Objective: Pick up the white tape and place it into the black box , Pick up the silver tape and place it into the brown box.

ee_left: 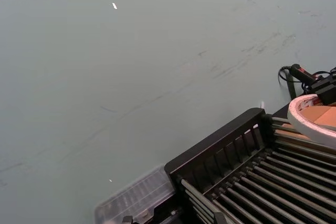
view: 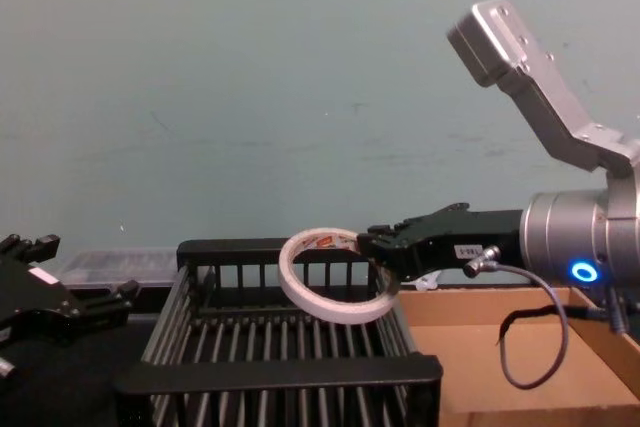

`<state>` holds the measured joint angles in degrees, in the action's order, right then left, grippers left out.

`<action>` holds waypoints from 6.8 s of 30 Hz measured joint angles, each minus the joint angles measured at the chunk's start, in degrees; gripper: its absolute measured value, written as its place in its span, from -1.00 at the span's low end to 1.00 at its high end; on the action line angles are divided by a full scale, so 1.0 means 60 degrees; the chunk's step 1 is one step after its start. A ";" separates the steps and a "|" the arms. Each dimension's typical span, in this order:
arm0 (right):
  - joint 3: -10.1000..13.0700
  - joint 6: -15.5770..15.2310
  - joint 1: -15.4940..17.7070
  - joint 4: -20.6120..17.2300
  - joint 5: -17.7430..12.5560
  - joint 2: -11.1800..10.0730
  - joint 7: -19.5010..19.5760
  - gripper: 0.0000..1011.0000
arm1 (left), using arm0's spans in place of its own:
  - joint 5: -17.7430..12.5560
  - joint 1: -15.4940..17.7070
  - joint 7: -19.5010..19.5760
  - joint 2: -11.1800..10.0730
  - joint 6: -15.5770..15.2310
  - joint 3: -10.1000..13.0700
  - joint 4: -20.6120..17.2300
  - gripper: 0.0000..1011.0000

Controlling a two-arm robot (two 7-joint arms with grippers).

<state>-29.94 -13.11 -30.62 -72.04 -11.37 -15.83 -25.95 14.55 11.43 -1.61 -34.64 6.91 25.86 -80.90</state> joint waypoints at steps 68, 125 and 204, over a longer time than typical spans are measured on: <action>0.0755 -0.0972 0.1408 -0.2464 -0.0628 -0.1306 -0.0070 0.98 | 0.0000 0.0000 -0.0001 0.0000 0.0000 0.0000 0.0000 0.98; -0.0374 -0.2915 0.3011 -0.4422 -0.1666 -0.3922 -0.0877 0.98 | 0.0000 0.0000 -0.0001 0.0000 0.0000 0.0000 0.0000 0.98; -0.0996 -0.3121 0.2535 -0.3769 -0.1448 -0.3697 -0.1034 0.13 | 0.0001 0.0001 -0.0001 0.0000 0.0000 0.0000 0.0000 0.98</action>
<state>-35.91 -31.84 -15.41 -94.65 -20.05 -38.01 -32.15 14.55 11.43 -1.62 -34.65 6.91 25.86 -80.90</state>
